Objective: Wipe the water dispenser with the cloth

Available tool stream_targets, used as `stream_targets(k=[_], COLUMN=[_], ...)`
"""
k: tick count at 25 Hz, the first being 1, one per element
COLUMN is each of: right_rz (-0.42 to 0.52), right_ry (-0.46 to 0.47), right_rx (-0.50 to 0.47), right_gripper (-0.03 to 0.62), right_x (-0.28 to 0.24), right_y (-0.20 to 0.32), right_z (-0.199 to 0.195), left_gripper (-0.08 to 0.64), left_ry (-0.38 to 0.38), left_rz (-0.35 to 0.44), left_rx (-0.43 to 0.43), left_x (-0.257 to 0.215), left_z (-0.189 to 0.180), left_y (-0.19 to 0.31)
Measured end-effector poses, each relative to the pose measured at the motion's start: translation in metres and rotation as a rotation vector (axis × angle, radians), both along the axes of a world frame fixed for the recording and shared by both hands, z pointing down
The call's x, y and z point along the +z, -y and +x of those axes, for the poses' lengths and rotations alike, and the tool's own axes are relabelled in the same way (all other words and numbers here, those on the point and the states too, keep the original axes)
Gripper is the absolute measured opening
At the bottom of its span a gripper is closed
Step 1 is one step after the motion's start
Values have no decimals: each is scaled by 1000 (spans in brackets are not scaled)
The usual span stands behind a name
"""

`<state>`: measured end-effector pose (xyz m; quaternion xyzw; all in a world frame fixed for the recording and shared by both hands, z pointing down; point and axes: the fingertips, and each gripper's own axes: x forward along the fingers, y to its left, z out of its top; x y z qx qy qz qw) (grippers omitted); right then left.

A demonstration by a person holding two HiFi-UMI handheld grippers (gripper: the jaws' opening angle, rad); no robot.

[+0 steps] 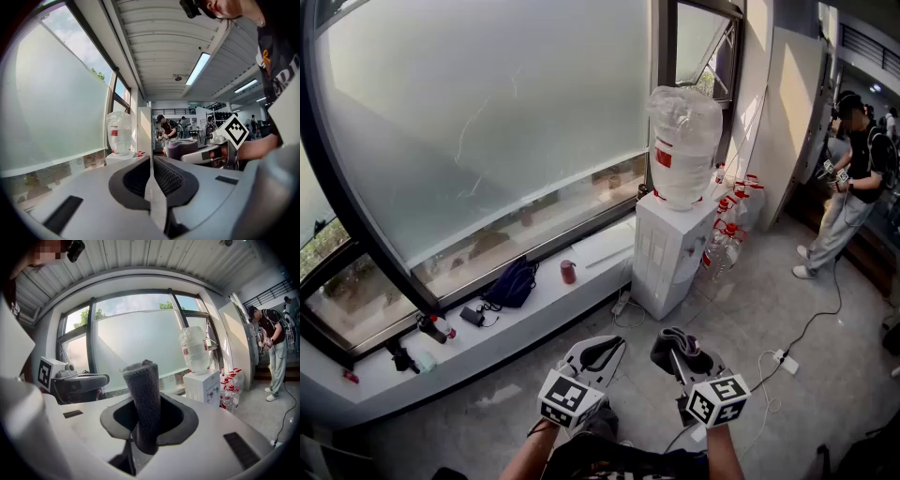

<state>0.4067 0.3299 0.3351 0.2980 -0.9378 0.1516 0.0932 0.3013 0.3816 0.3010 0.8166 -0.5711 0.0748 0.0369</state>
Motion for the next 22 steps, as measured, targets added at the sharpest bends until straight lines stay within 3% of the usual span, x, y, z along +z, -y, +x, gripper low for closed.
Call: stream_targets(k=[13, 22], right_rz=[-23, -22], right_ry=[-2, -21], right_rx=[4, 6], right_gripper=[101, 103], right_x=[14, 18], right_y=[17, 70], right_z=[-10, -62], left_gripper=[31, 31], left_ry=[-60, -72], left_rz=[-39, -39], left_rx=[-4, -2], left_x=[18, 22], left_z=[0, -52], left_y=[18, 73])
